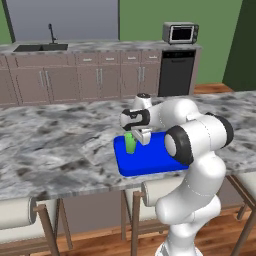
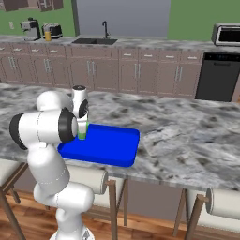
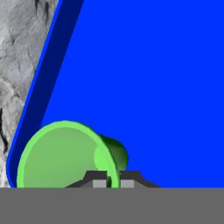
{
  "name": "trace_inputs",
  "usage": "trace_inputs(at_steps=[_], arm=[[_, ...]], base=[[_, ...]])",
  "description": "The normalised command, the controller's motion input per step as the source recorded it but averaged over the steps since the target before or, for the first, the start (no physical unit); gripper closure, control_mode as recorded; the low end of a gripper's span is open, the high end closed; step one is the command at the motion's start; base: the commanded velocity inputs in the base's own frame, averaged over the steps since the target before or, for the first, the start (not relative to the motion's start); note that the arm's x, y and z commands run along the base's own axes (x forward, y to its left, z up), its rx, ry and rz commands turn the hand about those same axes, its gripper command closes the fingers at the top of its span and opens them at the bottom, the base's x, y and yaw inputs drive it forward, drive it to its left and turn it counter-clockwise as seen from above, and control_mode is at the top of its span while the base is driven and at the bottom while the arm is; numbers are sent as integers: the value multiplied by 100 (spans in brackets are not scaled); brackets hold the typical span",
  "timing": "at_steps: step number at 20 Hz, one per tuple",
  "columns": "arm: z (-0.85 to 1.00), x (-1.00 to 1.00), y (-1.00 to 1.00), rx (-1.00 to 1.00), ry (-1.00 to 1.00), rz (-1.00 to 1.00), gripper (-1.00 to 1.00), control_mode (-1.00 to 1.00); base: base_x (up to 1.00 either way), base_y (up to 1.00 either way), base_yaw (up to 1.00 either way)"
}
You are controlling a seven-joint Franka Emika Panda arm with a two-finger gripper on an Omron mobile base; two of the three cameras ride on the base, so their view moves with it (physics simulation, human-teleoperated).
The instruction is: There is a tray on the dining counter. Grab the cup, mug, and pitcher and place them on the tray. The pitcher may be placed next to the tray if it cannot fit the tray.
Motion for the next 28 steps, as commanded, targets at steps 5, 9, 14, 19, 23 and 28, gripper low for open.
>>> trace_inputs(at_steps=[5,9,14,19,23,28], arm=[[0,0,0,0,0,0,100,-100],[0,0,0,0,0,0,100,-100],[0,0,0,0,0,0,-100,-100],[0,0,0,0,0,0,-100,-100],[0,0,0,0,0,0,-100,-100],[0,0,0,0,0,0,-100,-100]], base=[[0,0,0],[0,0,0],[0,0,0],[0,0,0],[0,0,0],[0,0,0]])
